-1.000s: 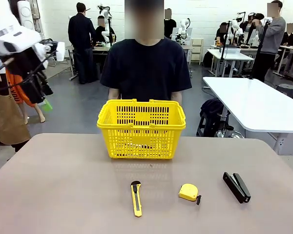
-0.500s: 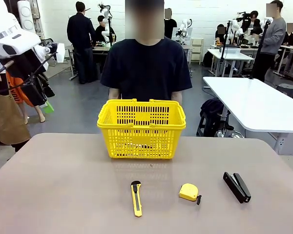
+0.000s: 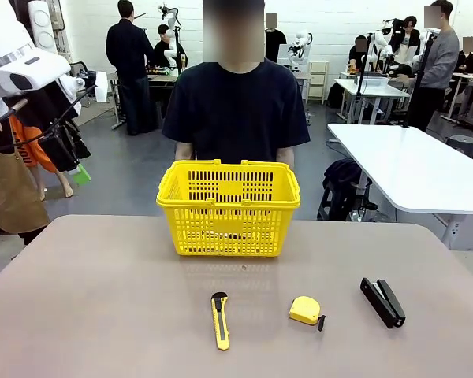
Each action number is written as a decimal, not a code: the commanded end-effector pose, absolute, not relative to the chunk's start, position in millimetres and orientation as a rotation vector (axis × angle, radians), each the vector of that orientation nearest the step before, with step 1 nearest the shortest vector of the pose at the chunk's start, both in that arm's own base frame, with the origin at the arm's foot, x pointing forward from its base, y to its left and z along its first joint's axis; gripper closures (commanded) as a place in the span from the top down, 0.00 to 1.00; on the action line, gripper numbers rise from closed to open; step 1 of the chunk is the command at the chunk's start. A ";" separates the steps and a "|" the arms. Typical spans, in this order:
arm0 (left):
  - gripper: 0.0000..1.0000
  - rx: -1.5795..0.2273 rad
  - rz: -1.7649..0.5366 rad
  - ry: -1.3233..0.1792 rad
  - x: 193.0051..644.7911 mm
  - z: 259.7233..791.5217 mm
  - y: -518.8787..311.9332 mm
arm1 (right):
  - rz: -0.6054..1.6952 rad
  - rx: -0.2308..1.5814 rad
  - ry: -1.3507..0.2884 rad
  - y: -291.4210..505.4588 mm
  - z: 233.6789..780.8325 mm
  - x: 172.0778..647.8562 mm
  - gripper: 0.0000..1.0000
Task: Place the items the person wants into the basket.
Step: Pick up the item the person points to and place it in the Market Basket.
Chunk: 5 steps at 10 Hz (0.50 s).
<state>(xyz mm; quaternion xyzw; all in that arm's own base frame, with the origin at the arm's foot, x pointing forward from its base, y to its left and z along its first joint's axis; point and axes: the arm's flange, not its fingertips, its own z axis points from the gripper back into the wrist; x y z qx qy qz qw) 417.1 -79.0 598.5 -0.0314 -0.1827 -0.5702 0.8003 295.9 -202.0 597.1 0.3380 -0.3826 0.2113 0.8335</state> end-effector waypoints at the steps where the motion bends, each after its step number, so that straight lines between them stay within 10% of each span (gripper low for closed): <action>1: 1.00 -0.062 -1.234 -0.391 415.1 599.4 -76.8 | 0.465 0.730 -0.835 -201.5 597.3 298.1 1.00; 5: 1.00 -0.062 -1.234 -0.391 415.1 599.4 -76.8 | 0.465 0.730 -0.835 -201.5 597.3 298.1 1.00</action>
